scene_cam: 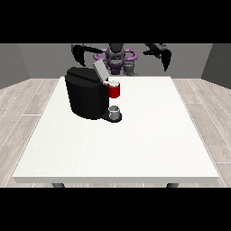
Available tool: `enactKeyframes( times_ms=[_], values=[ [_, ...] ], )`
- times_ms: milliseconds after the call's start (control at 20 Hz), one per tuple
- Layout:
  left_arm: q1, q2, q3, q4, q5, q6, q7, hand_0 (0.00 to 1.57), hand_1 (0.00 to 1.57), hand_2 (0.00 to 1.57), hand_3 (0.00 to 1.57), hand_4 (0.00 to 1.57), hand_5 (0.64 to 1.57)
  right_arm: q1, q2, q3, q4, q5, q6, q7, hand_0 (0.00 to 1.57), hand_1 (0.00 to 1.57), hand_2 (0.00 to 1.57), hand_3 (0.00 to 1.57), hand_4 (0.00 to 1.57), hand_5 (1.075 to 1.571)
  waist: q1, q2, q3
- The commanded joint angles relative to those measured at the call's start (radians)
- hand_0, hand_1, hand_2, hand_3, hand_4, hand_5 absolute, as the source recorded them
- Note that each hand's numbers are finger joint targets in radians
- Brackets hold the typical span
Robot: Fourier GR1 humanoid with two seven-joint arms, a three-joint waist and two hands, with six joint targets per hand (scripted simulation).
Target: Insert the coffee pod into the coffee machine and close the lid
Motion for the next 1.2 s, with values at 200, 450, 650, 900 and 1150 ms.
enactKeyframes(
  times_ms=[200,450,650,900,1150],
  values=[
    [0.038,0.006,-0.058,-0.151,0.018,0.025,0.025,0.00,0.00,0.00,0.00,0.00,1.571,-0.122,-0.020,-0.049,0.157,0.021,-0.008,-0.063,0.00,0.00,0.00,0.00,0.00,1.571,0.037,0.072,0.0003],
    [0.091,0.016,-0.061,-0.151,0.045,0.019,-0.004,0.00,0.00,0.00,0.00,0.00,1.571,-0.136,-0.023,-0.026,0.200,0.058,0.012,-0.104,0.00,0.00,0.00,0.00,0.00,1.571,0.031,0.093,0.0002],
    [0.044,0.047,-0.038,-0.127,0.052,0.063,0.032,0.00,0.00,0.00,0.00,0.00,1.571,-0.190,0.010,0.015,0.193,0.075,0.012,-0.034,0.00,0.00,0.00,0.00,0.00,1.571,-0.013,0.083,0.0000],
    [0.062,0.031,-0.089,-0.164,0.018,0.074,-0.001,0.00,0.00,0.00,0.00,0.00,1.571,-0.234,0.014,-0.012,0.269,0.096,-0.027,-0.095,0.00,0.00,0.00,0.00,0.00,1.571,0.028,0.127,0.0002],
    [0.059,0.075,-0.038,-0.073,0.047,0.065,-0.052,0.00,0.00,0.00,0.00,0.00,1.571,-0.255,0.045,0.021,0.220,0.090,-0.003,-0.049,0.00,0.00,0.00,0.00,0.00,1.571,-0.017,0.113,-0.0001]
  ],
)
